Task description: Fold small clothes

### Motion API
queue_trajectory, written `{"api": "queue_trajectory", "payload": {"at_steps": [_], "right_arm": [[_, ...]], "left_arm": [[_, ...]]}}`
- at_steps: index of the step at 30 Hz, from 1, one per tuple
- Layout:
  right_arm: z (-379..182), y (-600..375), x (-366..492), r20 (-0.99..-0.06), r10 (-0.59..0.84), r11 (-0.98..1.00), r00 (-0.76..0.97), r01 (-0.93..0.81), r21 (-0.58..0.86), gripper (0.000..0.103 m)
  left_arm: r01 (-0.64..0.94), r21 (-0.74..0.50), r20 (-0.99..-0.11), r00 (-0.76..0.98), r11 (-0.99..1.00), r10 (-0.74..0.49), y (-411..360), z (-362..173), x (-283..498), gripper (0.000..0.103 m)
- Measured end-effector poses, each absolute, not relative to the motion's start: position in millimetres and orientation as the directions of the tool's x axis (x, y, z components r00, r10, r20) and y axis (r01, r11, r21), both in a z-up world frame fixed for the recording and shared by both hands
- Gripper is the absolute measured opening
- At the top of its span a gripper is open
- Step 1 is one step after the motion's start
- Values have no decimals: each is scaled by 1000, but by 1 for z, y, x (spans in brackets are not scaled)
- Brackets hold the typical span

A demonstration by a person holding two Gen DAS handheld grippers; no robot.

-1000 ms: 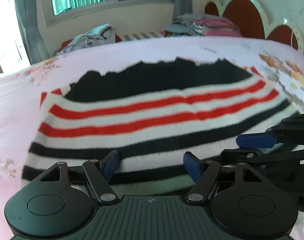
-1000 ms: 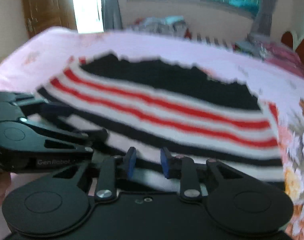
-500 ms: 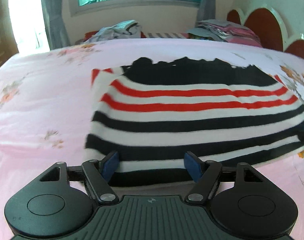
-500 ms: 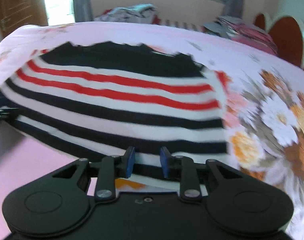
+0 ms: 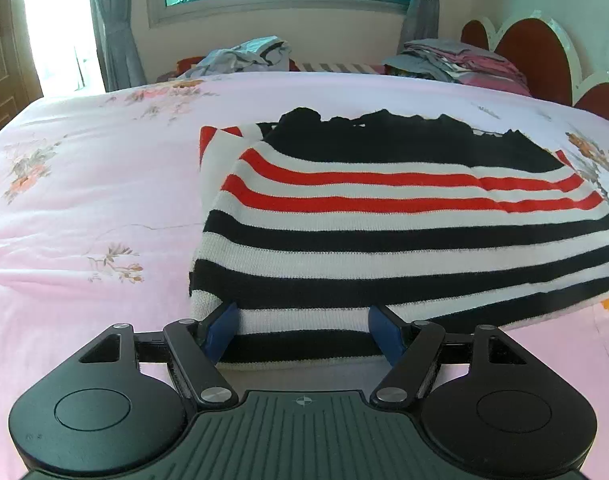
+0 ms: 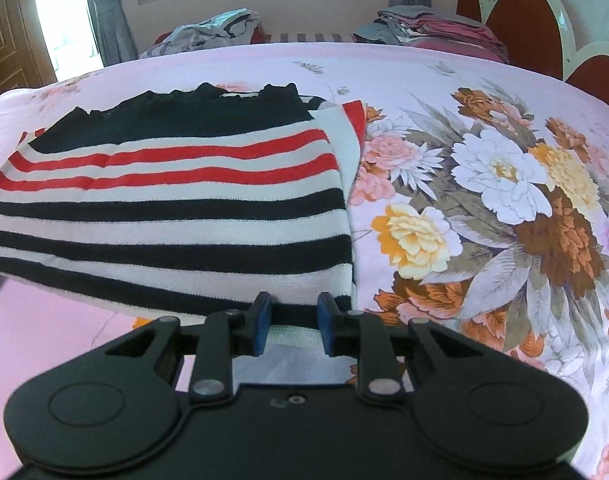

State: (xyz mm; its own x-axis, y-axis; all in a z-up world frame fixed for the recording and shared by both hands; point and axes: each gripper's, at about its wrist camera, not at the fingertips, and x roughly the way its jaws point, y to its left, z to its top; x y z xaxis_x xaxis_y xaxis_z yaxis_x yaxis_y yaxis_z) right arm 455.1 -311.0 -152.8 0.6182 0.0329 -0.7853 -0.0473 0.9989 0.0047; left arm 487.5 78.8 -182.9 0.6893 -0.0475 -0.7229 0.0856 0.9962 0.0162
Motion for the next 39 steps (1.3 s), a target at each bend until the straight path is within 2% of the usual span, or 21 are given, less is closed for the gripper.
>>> {"api": "queue_trajectory", "payload": {"at_steps": [14,21,22,24,26,28,29,30,35,39], "right_arm": [[-163,-315,439,-741,38,998,671,-65,-8,22],[-155,-311,440,-754,17,999,656,-47,-18,22],[-144,-310,435,-740,12,1000,672,-29,-9,22],[-116,-306,409,-621,68,997,781,-69,21,33],[-105,-299,399,-621,113,993,775,-113,40,30],[-107,-299,395,-642,170,985,748,-126,114,19],[-111,-301,394,-649,183,983,738,-116,146,8],[-115,-302,394,-659,189,980,728,-98,173,2],[-130,-298,392,-689,211,972,693,-76,221,1],[-131,-288,399,-694,228,968,683,-84,236,2]], "left_arm": [[76,-3,-693,718,997,-57,84,-194,481,72],[70,-28,-684,726,997,-70,90,-183,474,72],[47,-25,-670,740,999,-52,92,-178,466,72],[4,-33,-639,769,999,-24,96,-171,447,72],[-24,-93,-627,778,995,-40,102,-169,430,72],[-53,-207,-632,769,977,-92,109,-174,421,71],[-76,-264,-637,763,961,-115,112,-178,418,66],[-104,-308,-645,754,946,-127,115,-182,417,53],[-220,-496,-640,747,840,-183,130,-203,428,51],[-319,-674,-568,801,666,-191,143,-225,436,51]]}}
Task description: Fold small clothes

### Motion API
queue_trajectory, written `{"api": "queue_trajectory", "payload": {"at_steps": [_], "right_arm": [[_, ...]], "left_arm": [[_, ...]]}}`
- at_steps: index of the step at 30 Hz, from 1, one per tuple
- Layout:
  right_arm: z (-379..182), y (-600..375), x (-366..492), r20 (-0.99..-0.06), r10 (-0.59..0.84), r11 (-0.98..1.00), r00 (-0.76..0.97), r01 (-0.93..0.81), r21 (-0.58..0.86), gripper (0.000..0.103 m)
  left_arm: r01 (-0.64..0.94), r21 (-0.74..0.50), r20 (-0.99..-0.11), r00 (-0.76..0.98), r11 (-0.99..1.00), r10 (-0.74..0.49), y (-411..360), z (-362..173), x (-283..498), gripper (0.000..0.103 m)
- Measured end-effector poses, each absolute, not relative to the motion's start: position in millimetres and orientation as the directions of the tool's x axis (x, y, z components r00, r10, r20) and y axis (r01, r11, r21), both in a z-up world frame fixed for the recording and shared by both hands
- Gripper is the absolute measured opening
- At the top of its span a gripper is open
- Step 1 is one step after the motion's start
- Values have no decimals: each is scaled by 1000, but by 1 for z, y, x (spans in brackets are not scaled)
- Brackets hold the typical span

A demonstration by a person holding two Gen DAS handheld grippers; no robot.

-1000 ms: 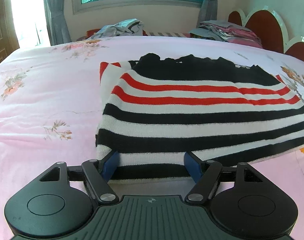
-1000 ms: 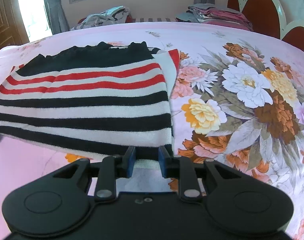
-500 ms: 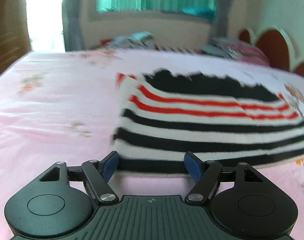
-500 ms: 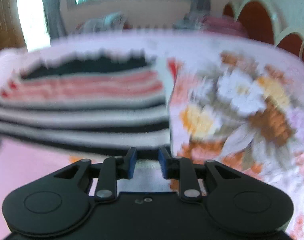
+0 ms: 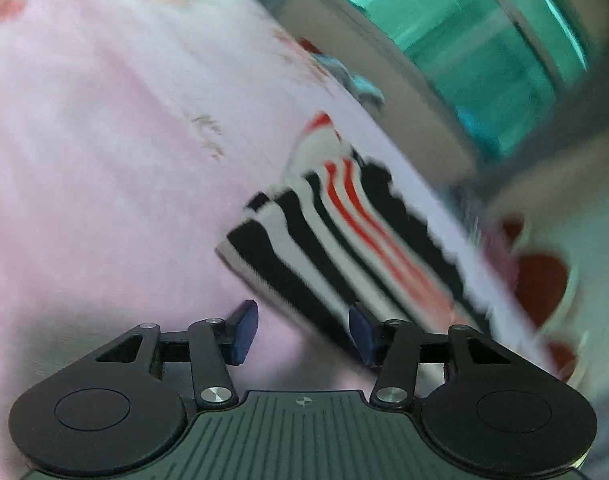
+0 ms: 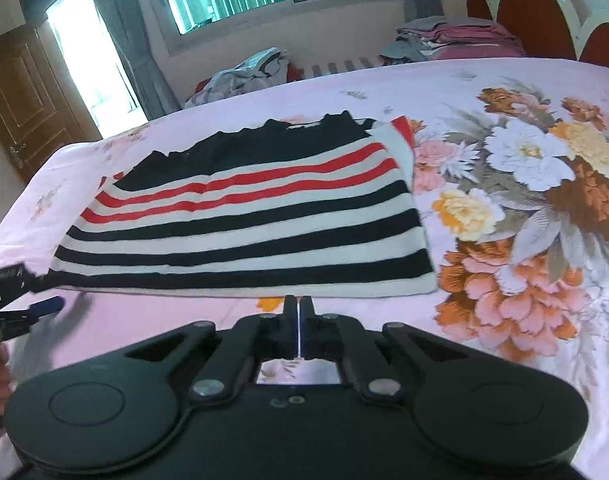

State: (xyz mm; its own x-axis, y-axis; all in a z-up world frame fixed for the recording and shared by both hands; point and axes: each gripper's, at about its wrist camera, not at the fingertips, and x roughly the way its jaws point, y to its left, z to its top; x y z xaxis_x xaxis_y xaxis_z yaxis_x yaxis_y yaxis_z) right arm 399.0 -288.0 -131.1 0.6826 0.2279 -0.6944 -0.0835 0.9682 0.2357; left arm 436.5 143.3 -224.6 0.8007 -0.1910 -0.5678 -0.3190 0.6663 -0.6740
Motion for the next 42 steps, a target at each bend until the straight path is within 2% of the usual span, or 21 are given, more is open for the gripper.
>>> {"api": "queue_trajectory", "payload": {"at_steps": [3,12,13,14,17,30,35,42], "right_arm": [[-129,-282,414,-697,233,967,679,-88,238,2],[-126,-234,494,-683,318,947,657,-187,261,1],[-128,-226,503,-686,324,946,651,-196,260,1],[-131,-219,513,-691,328,944,644,-204,258,1],[-141,-203,533,-708,331,944,623,-219,249,1],[-154,-187,553,-742,311,949,594,-241,205,0],[-161,-183,562,-744,318,946,587,-248,209,0],[-166,-196,564,-720,377,926,582,-240,291,0]], "left_arm": [[-344,-734,-525,834,585,-168,145,-235,447,51],[-342,-789,-473,868,511,-149,148,-247,486,50],[-342,-788,-473,868,511,-149,150,-248,491,47],[-355,-778,-489,860,518,-146,150,-249,496,32],[-333,-796,-471,866,505,-171,157,-256,499,23],[-267,-835,-432,860,480,-272,170,-264,501,21],[-272,-821,-444,856,501,-263,168,-259,499,21],[-266,-792,-439,874,549,-210,156,-238,500,21]]}}
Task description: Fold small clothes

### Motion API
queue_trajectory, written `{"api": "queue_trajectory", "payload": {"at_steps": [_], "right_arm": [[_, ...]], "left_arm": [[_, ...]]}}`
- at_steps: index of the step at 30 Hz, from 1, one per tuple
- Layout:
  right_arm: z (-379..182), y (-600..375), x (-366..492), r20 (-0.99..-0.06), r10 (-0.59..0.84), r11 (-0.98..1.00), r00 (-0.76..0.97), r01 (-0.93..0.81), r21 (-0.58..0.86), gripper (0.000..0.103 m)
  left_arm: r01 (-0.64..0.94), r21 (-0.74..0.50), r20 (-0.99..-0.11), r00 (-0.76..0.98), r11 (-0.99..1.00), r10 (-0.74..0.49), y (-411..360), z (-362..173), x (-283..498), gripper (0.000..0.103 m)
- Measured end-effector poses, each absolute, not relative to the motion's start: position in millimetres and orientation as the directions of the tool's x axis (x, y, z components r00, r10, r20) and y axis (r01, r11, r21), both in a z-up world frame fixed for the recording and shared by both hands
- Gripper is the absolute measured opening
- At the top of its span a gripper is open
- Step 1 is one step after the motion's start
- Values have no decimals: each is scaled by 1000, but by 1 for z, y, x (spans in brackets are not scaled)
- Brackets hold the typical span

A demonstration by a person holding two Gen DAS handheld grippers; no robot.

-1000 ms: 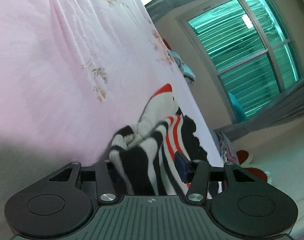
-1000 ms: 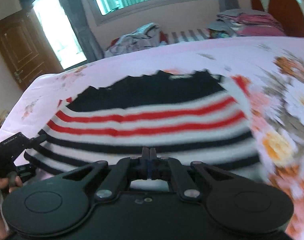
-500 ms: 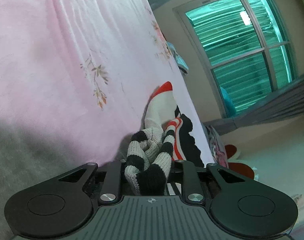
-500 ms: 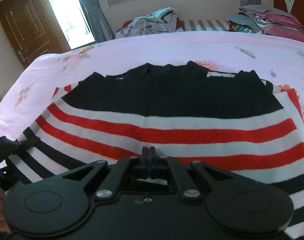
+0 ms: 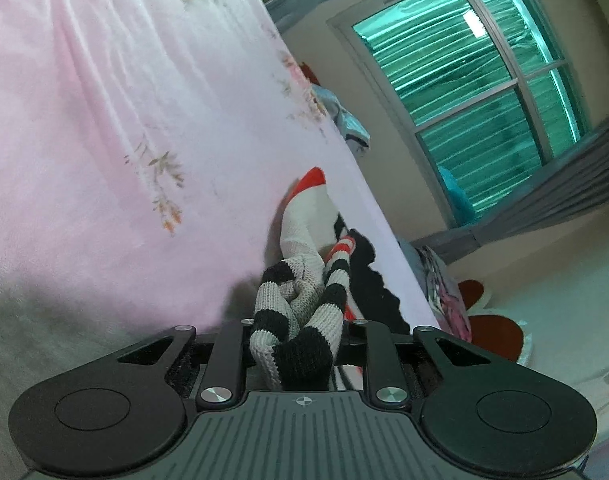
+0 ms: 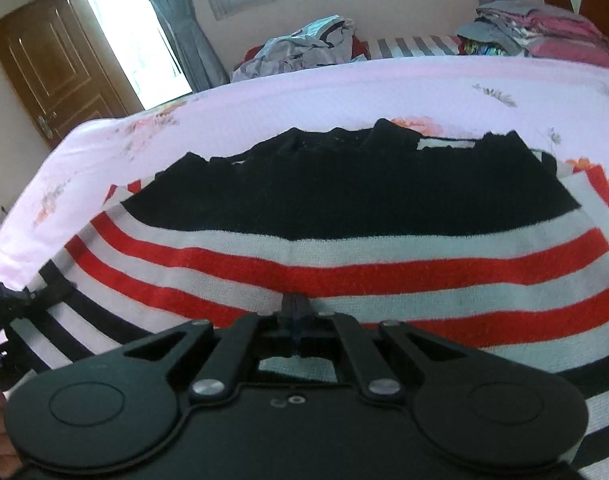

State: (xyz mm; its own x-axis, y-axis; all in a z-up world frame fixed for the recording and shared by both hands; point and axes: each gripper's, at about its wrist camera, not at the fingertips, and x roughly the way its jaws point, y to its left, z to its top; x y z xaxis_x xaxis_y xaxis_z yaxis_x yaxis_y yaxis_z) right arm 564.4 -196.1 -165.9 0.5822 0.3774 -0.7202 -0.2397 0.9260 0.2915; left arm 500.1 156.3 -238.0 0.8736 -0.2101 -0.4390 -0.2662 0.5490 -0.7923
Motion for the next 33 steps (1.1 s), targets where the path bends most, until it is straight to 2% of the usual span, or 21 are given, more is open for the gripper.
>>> {"api": "queue_trajectory", "payload": {"at_steps": [7,14,18,21,24,25,26,27,28,30,33], "right_arm": [[-166,-214,569,-696,457,890,554,-278,363,0],[-131,-307,528,-586,387,892,712,-129,432,2],[-114,-374,505,-562,315,896,765,-43,443,2],[-107,-419,488,-567,257,896,783,26,442,3],[-110,-451,476,-593,265,880,761,61,471,8],[-111,-460,472,-601,278,872,749,66,486,12],[-113,-465,469,-610,292,866,736,67,495,20],[-115,-468,466,-617,301,863,727,68,501,25],[-117,-470,463,-615,307,859,726,66,507,27],[-119,-471,460,-602,326,847,729,58,529,35],[-121,-467,467,-578,389,807,718,37,589,35]], "left_arm": [[-143,-674,-401,895,724,-196,98,-159,504,20],[12,-467,-481,835,884,-266,-9,-98,524,20],[105,-432,-508,792,896,-338,-75,-94,533,20],[162,-397,-590,709,903,-387,-130,-107,544,20],[176,-285,-750,571,942,-333,-185,-141,557,21],[188,-244,-768,561,952,-308,-195,-147,556,24],[218,-216,-758,577,952,-304,-203,-145,552,42],[239,-234,-754,568,943,-331,-203,-142,548,71],[253,-270,-751,548,929,-368,-199,-138,547,79],[276,-298,-734,545,914,-405,-194,-119,537,82],[295,-309,-656,622,904,-427,-159,-87,510,82]]}}
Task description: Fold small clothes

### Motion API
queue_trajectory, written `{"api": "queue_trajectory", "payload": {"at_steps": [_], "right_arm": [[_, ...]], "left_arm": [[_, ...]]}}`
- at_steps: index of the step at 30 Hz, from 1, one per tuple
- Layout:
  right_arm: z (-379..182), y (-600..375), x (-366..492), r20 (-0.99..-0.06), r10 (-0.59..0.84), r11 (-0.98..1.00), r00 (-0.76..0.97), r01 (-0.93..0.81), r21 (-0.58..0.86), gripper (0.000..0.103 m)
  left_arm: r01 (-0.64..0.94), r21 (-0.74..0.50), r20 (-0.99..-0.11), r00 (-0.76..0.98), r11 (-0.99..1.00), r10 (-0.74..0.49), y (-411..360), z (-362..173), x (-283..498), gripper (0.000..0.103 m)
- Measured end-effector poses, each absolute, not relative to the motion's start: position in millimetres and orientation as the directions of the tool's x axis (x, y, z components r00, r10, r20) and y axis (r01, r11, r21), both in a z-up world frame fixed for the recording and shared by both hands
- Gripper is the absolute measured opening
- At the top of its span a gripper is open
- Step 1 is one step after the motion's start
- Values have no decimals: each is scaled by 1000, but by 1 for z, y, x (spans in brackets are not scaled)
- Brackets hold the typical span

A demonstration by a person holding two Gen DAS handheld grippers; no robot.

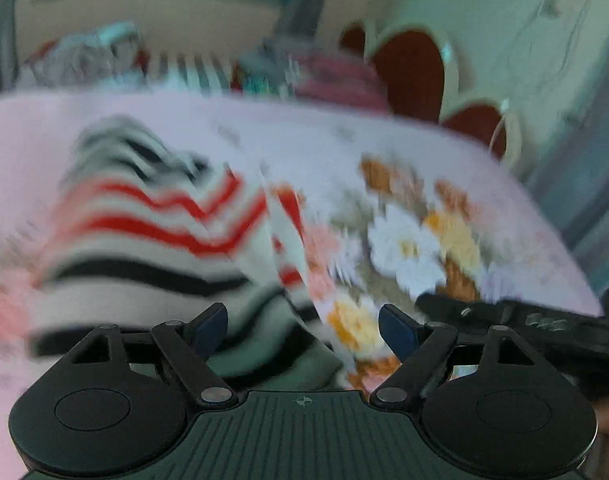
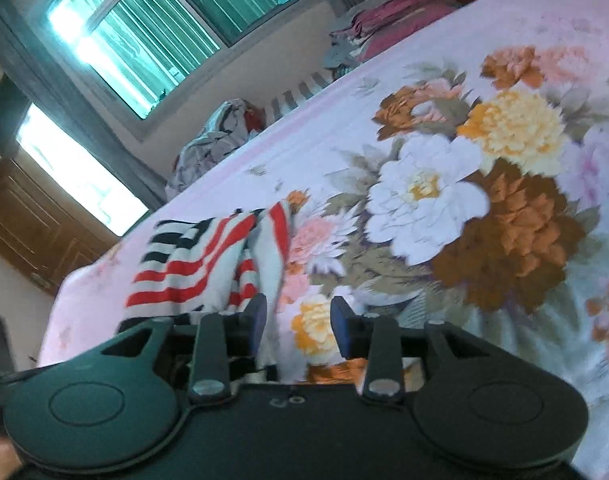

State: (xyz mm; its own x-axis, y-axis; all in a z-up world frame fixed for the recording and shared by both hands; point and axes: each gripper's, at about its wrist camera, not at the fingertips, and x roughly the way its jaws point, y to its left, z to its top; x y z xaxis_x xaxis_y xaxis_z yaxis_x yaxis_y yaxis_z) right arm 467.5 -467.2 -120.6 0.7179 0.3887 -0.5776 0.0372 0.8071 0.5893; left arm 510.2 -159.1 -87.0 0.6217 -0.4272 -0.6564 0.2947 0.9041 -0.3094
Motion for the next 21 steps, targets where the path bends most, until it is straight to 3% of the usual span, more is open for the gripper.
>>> {"api": "queue_trajectory", "payload": {"at_steps": [4,6,8,21], "right_arm": [[-120,-444,491,-561,470,781,682,-26,623,38],[-120,-428,507,-572,490,785,658,-47,618,41],[-123,-414,520,-587,499,792,637,-60,608,45],[-143,-370,567,-706,436,866,558,-45,498,47]], "left_arm": [[156,-263,-602,744,952,-289,-88,-70,513,79],[86,-272,-626,741,959,-244,-57,-77,529,60],[31,-297,-646,729,954,-225,-31,-89,542,55],[72,-325,-717,632,943,-295,-24,-148,575,55]]}}
